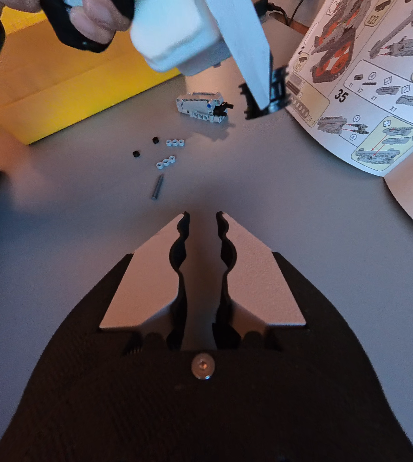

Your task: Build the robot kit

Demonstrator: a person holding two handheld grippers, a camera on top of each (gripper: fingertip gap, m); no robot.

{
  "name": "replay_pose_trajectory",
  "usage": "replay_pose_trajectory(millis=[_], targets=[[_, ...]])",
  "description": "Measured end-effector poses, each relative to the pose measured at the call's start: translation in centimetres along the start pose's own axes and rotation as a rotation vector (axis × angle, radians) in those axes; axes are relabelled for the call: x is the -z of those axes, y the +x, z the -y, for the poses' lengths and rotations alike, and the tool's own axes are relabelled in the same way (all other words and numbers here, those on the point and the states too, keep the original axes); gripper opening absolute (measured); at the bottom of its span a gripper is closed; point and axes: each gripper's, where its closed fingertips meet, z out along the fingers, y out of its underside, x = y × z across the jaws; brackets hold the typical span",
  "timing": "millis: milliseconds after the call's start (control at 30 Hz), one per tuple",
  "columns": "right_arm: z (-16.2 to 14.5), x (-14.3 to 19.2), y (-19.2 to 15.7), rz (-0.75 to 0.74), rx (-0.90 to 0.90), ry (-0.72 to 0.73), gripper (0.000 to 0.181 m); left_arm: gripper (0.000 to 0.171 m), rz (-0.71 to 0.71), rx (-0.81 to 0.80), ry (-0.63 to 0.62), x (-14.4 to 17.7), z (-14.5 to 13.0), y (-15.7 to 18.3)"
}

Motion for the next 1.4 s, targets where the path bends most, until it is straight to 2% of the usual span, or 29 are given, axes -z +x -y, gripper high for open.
replay_pose_trajectory(millis=[167, 333, 467, 633, 833, 933, 1133, 1300, 1400], targets=[[1.0, 0.7, 0.9, -0.031, -0.021, 0.080, 0.023, 0.030, -0.211, 0.081, 0.089, 1.1, 1.3, 2.4], [2.2, 1.8, 2.4, -0.091, -0.043, 0.179, 0.027, 0.030, -0.397, 0.145, 0.123, 2.1, 2.0, 4.7], [3.3, 2.8, 3.5, -0.133, -0.070, 0.269, 0.039, 0.030, -0.436, 0.140, 0.111, 2.2, 1.9, 5.7], [5.1, 4.5, 4.4, -0.147, -0.116, 0.412, 0.064, 0.030, -0.441, 0.121, 0.077, 2.1, 1.4, 6.5], [6.6, 5.6, 3.0, -0.034, -0.122, 0.526, 0.068, 0.030, -0.443, 0.101, 0.039, 1.6, 1.0, 7.2], [6.5, 5.5, 2.8, -0.023, -0.130, 0.515, 0.063, 0.030, -0.444, 0.095, 0.016, 1.2, 0.6, 7.5], [5.7, 4.7, 3.3, -0.030, -0.152, 0.466, 0.057, 0.030, -0.346, 0.083, -0.037, 0.4, -0.3, 6.2], [5.0, 4.5, 4.1, -0.060, -0.181, 0.435, 0.054, 0.030, 0.029, 0.020, -0.154, -1.1, -2.3, 0.2], [4.8, 4.5, 4.4, -0.064, -0.202, 0.432, 0.052, 0.030, 0.107, -0.039, -0.223, -1.7, -3.2, -0.8]])
